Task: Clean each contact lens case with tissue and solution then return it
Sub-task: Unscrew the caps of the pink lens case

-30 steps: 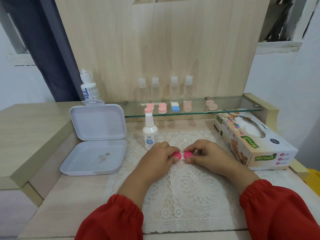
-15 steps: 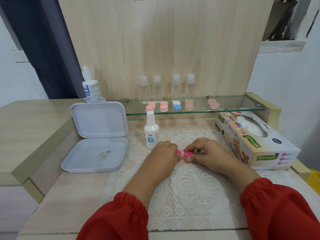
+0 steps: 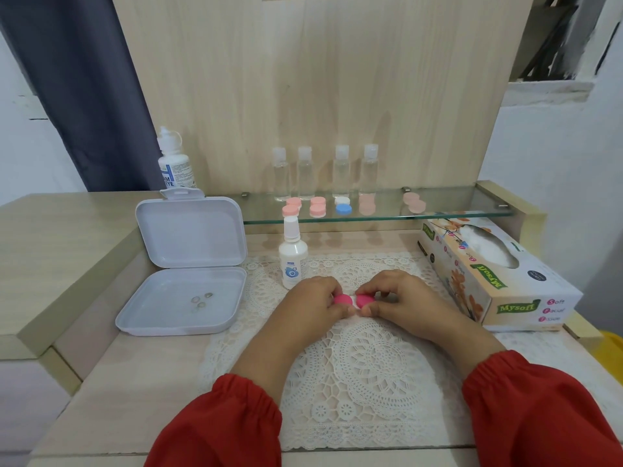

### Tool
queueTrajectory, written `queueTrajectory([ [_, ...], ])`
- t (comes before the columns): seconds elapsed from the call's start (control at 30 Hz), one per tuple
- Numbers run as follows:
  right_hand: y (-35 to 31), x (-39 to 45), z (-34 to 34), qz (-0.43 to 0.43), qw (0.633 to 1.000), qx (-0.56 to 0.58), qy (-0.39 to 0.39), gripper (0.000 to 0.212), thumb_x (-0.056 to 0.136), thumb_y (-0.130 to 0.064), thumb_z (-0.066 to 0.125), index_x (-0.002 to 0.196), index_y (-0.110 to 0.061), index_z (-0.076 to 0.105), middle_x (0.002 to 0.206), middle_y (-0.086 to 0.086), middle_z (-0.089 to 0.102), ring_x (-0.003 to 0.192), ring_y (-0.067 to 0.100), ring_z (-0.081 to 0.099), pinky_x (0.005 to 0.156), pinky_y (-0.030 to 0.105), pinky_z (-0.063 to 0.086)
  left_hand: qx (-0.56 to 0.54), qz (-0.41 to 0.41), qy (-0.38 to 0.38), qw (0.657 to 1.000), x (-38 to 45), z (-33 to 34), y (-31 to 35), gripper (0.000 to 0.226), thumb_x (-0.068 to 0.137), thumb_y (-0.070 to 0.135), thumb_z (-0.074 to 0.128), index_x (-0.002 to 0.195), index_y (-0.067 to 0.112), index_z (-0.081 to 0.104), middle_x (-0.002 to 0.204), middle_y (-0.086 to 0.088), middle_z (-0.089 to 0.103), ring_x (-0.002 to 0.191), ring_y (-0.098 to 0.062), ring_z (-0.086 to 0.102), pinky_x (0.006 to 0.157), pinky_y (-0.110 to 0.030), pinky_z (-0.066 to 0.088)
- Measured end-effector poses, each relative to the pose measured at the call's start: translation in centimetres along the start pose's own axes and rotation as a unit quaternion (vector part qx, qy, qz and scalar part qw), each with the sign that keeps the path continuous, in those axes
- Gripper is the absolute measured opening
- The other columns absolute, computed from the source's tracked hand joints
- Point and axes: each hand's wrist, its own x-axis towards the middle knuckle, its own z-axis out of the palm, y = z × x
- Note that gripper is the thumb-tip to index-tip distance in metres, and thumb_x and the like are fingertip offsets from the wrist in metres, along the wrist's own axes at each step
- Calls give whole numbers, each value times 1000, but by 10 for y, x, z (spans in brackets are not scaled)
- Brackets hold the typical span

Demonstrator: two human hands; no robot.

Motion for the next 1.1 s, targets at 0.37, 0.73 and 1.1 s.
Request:
queueTrajectory([
  [0.37,-2,0,0,10,1000,16,3,27,77,-23,79,103,-26,73,97,-7,64,92,8,55,83,19,44,-16,2,-13,1000,-1,0,1,23,84,35,70,100,22,60,74,9,48,64,-6,44,59,-22,38],
  [0.73,-3,-1,-1,14,999,29,2,27,76,-24,80,103,-25,74,98,-5,64,91,9,56,83,22,47,-41,-18,-5,999,0,1,-1,22,82,36,71,96,22,62,71,7,53,62,-8,47,62,-28,43],
  [1.1,-4,-1,-1,17,1000,27,1,28,76,-24,80,104,-24,74,97,-5,64,90,9,56,81,17,44,-67,-31,-7,997,1,1,-3,22,80,33,73,96,22,62,69,8,53,60,-7,49,61,-27,44],
])
